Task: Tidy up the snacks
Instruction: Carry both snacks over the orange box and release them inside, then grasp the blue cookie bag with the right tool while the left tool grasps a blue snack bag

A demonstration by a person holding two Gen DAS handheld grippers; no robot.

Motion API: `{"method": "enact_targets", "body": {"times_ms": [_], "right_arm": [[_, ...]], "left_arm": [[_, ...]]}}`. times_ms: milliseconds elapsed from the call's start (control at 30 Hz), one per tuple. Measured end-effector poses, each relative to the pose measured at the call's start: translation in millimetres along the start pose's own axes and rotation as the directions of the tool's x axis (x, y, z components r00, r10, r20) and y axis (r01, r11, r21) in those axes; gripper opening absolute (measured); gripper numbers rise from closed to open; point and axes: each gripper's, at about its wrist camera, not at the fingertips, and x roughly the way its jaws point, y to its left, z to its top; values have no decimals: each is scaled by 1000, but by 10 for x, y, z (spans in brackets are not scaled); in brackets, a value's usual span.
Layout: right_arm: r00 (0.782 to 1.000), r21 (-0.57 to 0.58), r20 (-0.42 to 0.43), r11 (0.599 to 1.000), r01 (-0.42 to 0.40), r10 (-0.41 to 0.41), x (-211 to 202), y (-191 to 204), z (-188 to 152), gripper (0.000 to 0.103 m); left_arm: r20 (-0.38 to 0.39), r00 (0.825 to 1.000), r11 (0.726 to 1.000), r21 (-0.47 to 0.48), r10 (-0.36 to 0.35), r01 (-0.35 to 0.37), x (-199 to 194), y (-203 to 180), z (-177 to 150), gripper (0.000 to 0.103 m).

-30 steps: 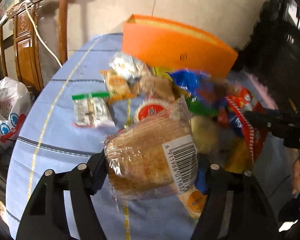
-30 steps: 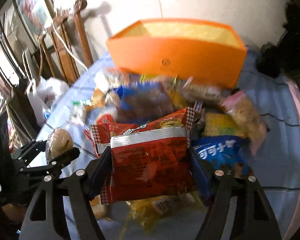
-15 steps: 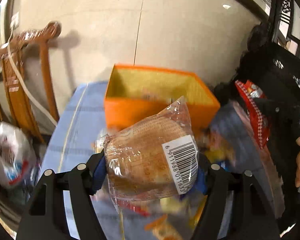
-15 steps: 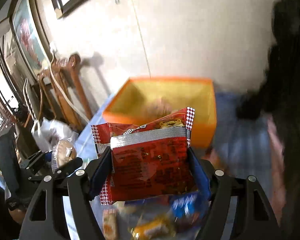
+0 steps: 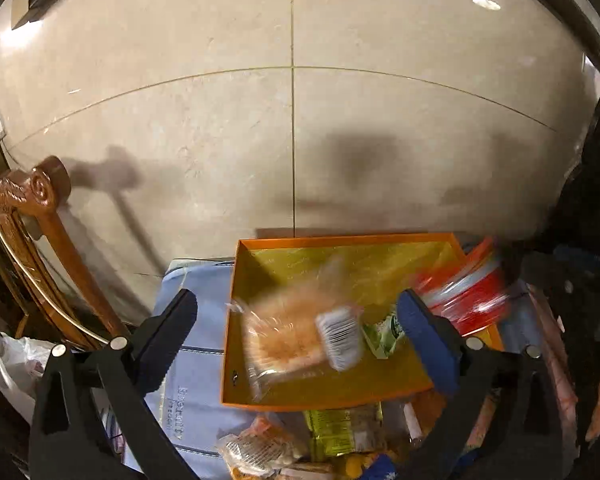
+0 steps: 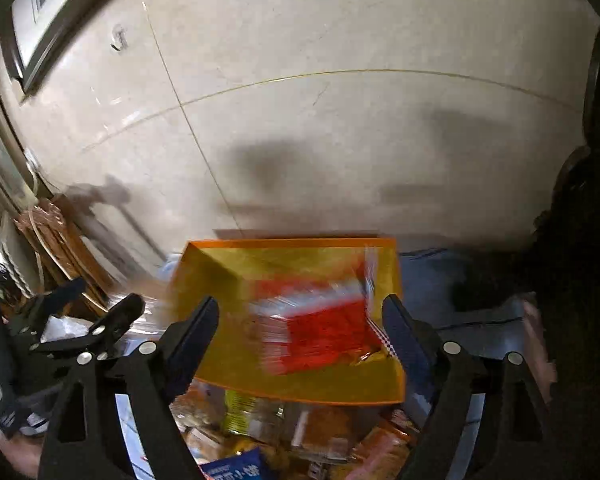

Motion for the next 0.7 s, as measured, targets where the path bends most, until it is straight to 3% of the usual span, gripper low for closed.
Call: {"method": "enact_targets", "body": {"times_ms": [133, 267, 467, 533, 600, 700], "right_arm": [[1000, -50, -18, 999, 13, -14, -9, -56, -287, 84], [998, -33, -61, 999, 23, -25, -131, -281, -738, 84], [985, -61, -161, 996, 58, -67, -252, -393, -1936, 84], [975, -77, -201, 994, 84, -98, -218, -409, -2321, 84], [963, -104, -239, 989, 106, -128, -146, -416, -2633, 84], [958, -146, -248, 983, 113, -147, -90, -363, -2793, 84]], "left_arm": [[-9, 1000, 1000, 22, -8, 8, -17, 36, -264, 98], [-29, 994, 994, 13, -105, 106, -207, 44, -811, 98], [-97, 980, 976, 115, -175, 186, -522, -229, -2127, 98], [-107, 979, 973, 138, -171, 185, -552, -345, -2413, 98], [-142, 976, 973, 140, -165, 185, -485, -489, -2603, 98], [-141, 976, 975, 125, -168, 186, -365, -635, -2528, 98]]}}
